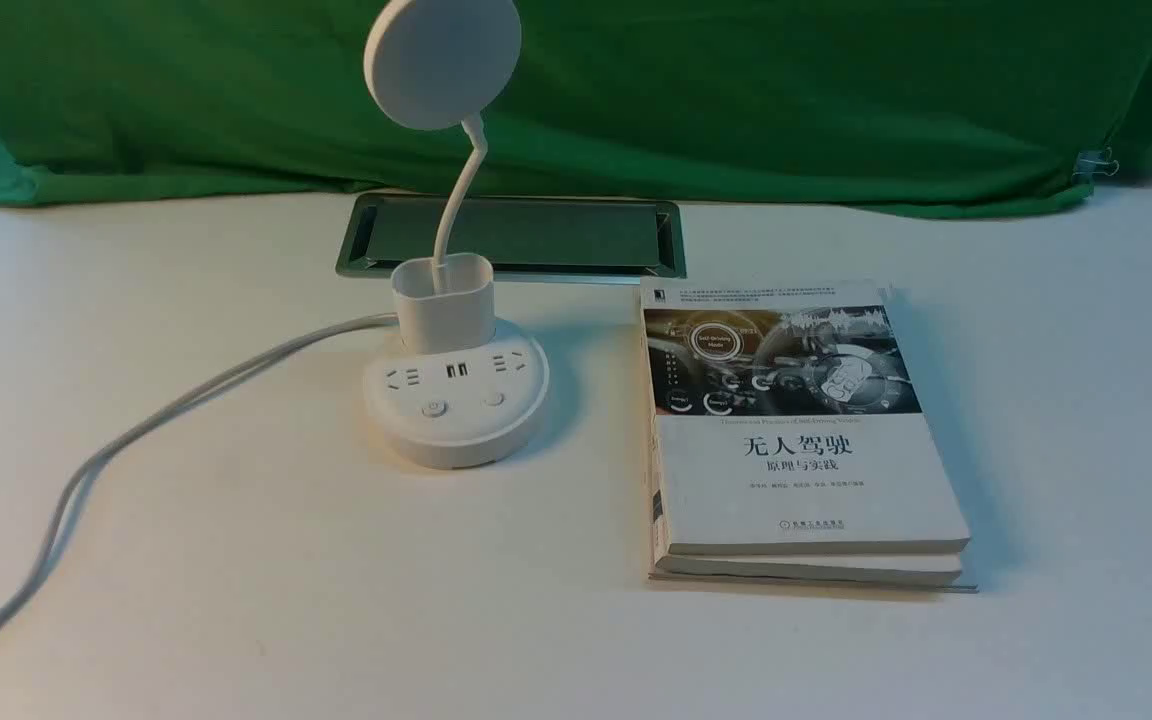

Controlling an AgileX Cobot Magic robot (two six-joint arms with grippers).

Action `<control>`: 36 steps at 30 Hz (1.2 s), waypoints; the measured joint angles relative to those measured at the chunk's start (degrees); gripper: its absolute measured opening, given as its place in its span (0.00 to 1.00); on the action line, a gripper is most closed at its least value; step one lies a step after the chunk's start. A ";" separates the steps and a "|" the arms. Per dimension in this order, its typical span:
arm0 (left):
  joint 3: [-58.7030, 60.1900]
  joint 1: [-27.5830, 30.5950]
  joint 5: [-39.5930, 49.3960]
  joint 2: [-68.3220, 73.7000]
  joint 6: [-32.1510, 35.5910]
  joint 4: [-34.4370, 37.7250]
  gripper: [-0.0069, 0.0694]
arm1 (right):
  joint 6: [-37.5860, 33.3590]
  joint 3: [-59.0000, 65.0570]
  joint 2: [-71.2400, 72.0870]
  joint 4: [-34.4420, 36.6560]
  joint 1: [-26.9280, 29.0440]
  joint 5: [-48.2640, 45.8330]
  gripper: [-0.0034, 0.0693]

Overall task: Turn on the desk lamp on the white desktop with your hand.
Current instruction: 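Press the power button on the lamp base to turn the lamp on with the left gripper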

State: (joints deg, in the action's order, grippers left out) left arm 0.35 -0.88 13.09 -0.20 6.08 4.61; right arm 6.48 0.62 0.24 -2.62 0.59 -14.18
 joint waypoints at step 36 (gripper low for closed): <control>0.00 0.00 -3.86 0.00 0.96 -2.13 0.09 | 0.00 0.00 0.00 0.00 0.00 -0.06 0.37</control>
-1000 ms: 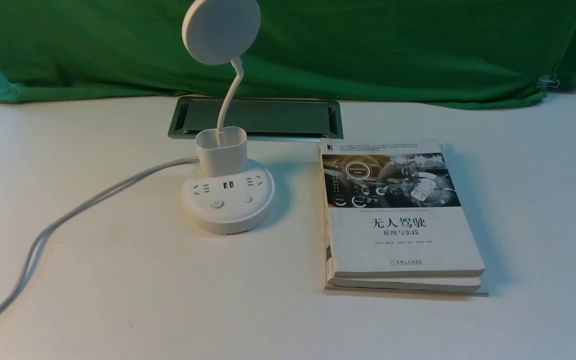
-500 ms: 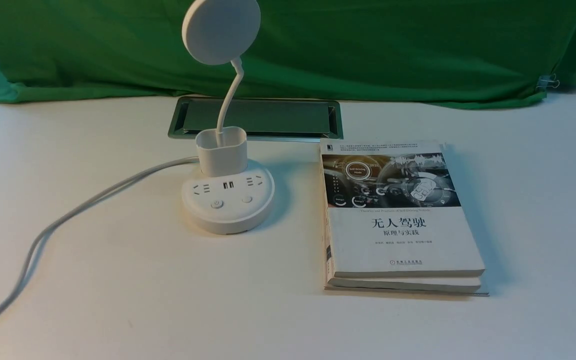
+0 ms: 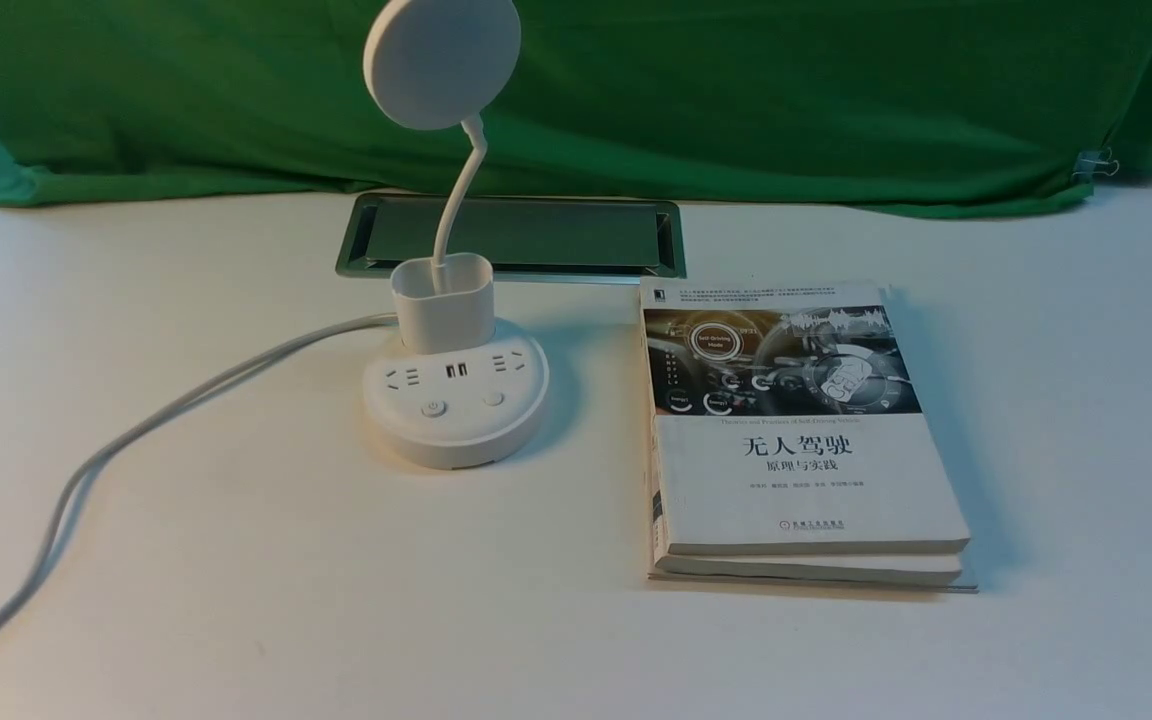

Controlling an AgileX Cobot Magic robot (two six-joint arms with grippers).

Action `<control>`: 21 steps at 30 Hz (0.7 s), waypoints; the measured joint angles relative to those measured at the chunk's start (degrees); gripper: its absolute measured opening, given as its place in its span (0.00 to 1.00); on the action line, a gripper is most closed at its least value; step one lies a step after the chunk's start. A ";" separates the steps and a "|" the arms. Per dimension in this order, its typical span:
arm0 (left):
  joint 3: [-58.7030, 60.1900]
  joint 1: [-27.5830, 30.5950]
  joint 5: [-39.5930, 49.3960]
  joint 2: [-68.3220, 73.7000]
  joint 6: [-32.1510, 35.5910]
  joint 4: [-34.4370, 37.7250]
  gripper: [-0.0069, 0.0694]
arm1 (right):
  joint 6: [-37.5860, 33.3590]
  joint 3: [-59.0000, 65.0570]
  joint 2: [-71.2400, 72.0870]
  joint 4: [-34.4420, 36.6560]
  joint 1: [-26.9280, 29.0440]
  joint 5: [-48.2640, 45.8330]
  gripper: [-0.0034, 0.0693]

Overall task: Turn on the desk lamp on the white desktop with your hand.
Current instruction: 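Press the power button on the lamp base to turn the lamp on with the left gripper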

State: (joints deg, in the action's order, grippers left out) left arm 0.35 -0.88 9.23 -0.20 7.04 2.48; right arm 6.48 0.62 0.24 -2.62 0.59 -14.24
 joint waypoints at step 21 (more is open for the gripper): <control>-9.37 0.00 -51.15 -0.16 -20.64 -6.28 0.09 | 0.00 0.00 0.00 0.00 0.00 0.05 0.37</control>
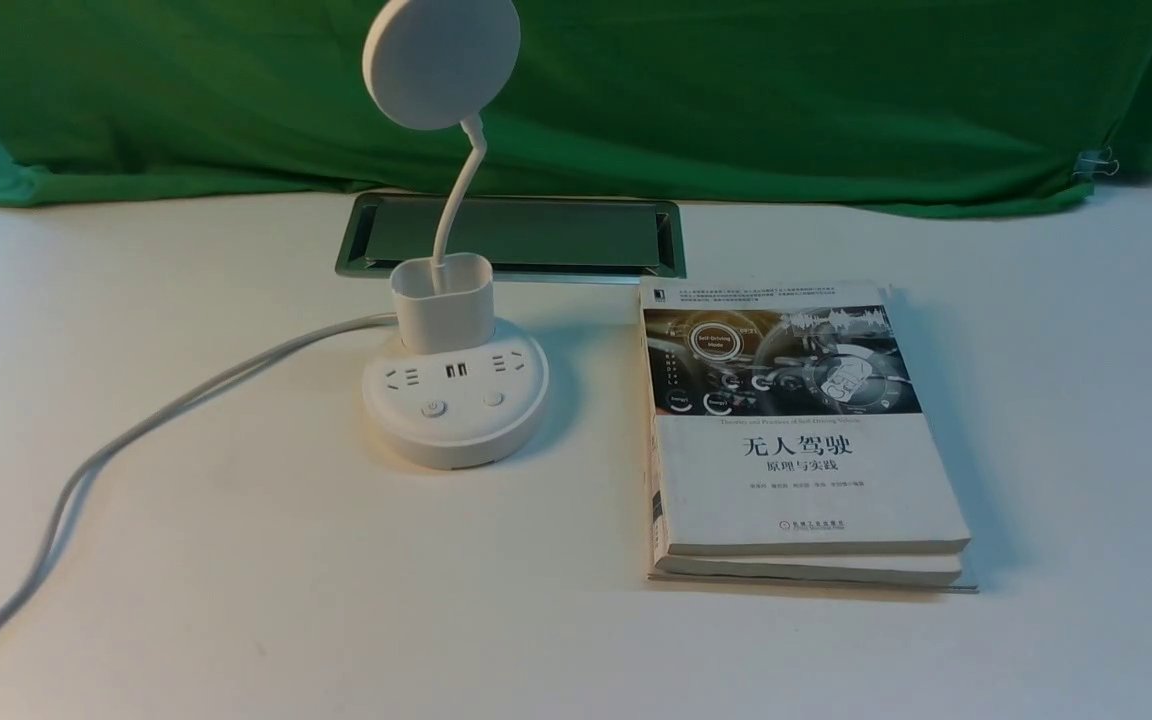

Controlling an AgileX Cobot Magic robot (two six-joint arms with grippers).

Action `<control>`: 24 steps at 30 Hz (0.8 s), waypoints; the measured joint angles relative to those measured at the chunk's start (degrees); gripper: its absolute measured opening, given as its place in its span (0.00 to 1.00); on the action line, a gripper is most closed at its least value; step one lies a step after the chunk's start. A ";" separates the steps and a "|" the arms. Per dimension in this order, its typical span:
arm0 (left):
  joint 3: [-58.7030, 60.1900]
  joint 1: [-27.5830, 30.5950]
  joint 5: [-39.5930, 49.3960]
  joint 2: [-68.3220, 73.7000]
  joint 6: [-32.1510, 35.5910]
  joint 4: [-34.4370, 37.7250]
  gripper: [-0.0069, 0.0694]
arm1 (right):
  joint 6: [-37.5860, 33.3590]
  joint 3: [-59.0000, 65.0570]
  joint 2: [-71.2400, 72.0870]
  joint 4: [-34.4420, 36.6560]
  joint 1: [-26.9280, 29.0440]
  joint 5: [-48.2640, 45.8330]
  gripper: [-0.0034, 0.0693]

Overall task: Turn on the desk lamp on the white desktop with your hand.
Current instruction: 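Press the power button on the lamp base to turn the lamp on with the left gripper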

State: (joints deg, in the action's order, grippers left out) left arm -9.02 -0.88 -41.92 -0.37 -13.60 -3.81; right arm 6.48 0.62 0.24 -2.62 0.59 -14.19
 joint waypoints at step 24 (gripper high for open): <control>-29.09 -1.66 78.53 63.94 40.12 53.92 0.09 | 0.00 0.00 0.00 0.00 0.00 0.02 0.38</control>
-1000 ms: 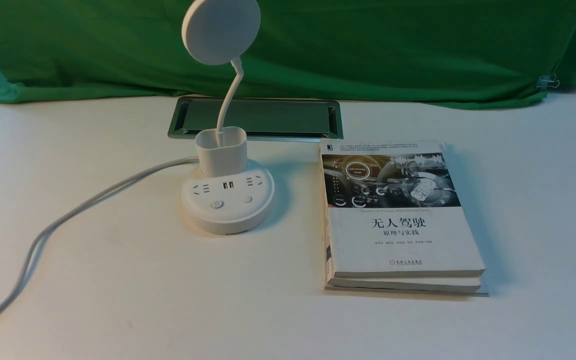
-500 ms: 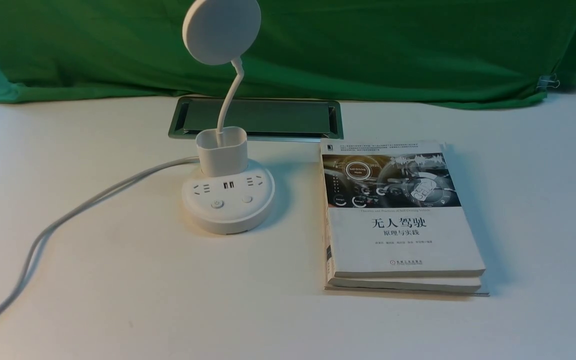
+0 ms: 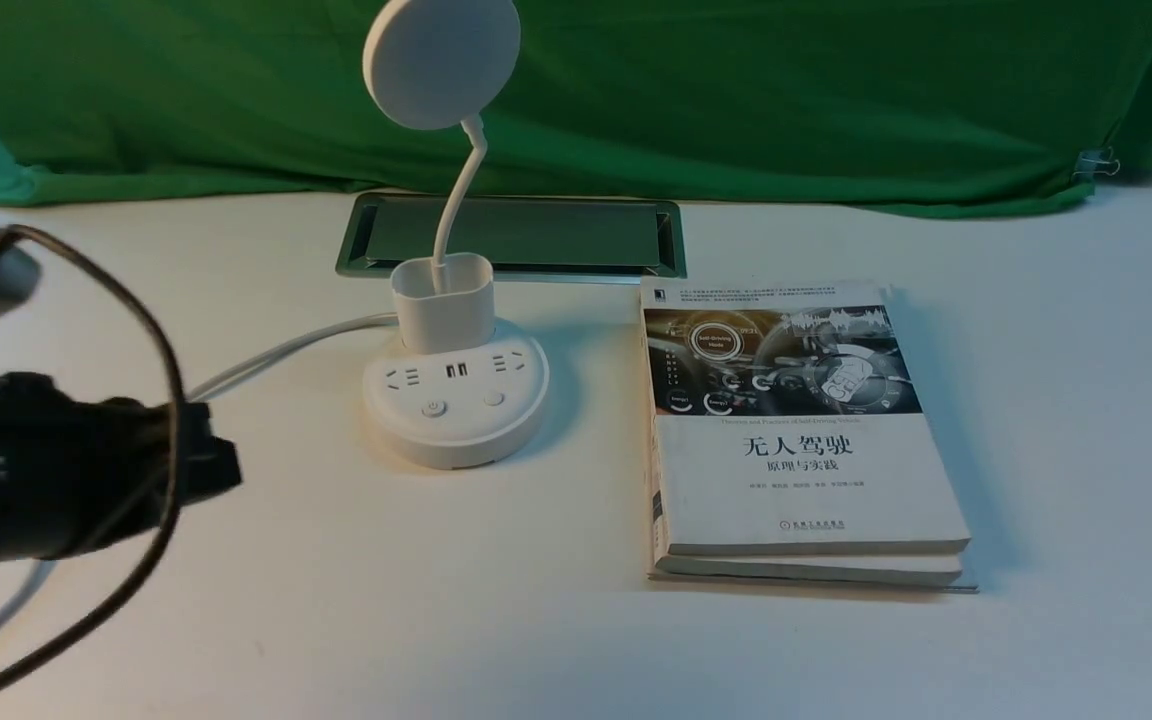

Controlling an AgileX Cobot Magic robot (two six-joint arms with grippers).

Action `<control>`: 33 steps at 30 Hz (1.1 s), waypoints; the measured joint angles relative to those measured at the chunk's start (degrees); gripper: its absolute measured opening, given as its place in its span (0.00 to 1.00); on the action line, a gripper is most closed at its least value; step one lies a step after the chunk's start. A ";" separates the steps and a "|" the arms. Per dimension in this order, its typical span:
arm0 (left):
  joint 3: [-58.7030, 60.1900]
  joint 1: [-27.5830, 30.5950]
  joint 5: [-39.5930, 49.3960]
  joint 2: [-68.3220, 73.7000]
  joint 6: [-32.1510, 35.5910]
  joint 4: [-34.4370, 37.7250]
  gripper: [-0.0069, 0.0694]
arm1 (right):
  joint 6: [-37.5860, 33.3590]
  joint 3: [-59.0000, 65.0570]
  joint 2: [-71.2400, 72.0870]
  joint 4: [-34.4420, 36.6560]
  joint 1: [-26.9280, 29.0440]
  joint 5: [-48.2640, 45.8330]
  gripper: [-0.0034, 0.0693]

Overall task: Turn on the desk lamp on the white desktop with your hand.
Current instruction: 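Press the power button on the lamp base to turn the lamp on with the left gripper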

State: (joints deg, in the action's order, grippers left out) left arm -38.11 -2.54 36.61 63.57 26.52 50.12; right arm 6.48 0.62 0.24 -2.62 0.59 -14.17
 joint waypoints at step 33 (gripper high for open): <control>-43.94 -25.06 -5.42 50.60 -35.18 -52.54 0.09 | 0.00 0.00 0.00 0.00 0.00 -0.02 0.37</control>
State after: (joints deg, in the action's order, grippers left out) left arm -82.04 -27.60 31.20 114.17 -8.66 -2.42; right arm 6.48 0.62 0.24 -2.62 0.59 -14.19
